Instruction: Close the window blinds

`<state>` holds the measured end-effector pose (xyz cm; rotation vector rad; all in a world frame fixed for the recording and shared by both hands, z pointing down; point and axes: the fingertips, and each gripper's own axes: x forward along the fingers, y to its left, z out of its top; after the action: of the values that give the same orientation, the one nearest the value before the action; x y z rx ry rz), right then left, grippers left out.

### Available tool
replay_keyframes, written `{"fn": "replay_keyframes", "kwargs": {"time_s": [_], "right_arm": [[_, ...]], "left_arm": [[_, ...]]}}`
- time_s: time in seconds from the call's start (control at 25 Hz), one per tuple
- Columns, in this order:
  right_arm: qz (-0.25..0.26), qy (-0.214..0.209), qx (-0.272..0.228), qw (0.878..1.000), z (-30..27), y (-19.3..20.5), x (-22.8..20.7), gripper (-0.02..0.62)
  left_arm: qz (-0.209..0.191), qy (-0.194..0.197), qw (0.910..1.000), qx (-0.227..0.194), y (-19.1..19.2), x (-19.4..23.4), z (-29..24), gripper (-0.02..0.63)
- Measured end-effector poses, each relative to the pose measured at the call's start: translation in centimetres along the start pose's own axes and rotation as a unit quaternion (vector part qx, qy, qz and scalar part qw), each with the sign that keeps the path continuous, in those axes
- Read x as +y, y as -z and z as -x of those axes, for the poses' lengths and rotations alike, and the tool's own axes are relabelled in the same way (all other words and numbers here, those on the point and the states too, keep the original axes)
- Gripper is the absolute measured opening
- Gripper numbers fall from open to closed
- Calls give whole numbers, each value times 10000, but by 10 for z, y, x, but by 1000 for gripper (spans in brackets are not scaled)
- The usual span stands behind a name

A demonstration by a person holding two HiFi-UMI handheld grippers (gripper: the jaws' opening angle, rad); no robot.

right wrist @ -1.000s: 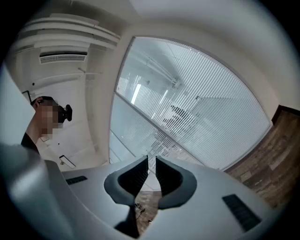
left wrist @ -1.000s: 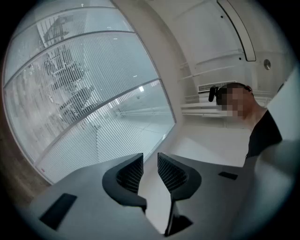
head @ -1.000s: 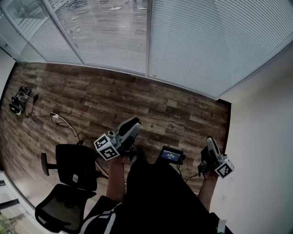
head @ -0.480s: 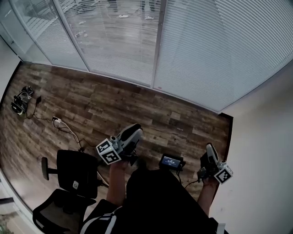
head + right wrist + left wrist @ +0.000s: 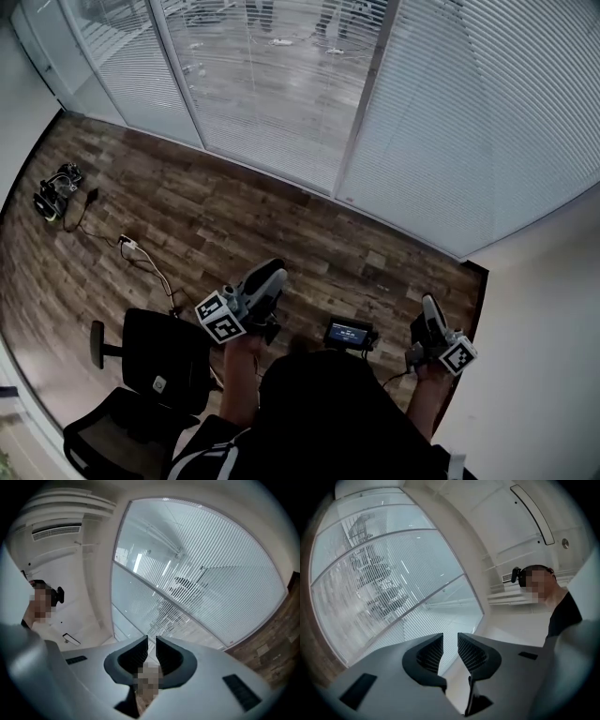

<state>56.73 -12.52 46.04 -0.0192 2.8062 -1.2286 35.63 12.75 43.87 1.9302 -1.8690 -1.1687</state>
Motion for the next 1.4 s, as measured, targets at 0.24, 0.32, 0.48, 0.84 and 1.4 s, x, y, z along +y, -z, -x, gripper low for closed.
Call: {"fn": "replay_keyframes", "kwargs": {"time_s": [0.24,0.32,0.48,0.84,1.4], "right_arm": [[-146,-326,501,9981,-74,26,4,58],[-187,-414,710,9964,-98,33,1,58],[-294,-542,1028,9928,-149,41,-17,58],[-639,-1182,1201,9836,-328,17,-53,58],[-1026,-831,988,9863,-407,13,-148,58]], "left_arm": [[-147,-469,9983,-312,-38,31,34,106],[-166,-652,9967,-456,-47,41,44,106],[-308,-1072,9913,-692,-65,62,61,98],[-798,-2190,9657,-1147,-165,130,54,54],[-1033,-2348,9632,-808,-217,196,-14,51]]}}
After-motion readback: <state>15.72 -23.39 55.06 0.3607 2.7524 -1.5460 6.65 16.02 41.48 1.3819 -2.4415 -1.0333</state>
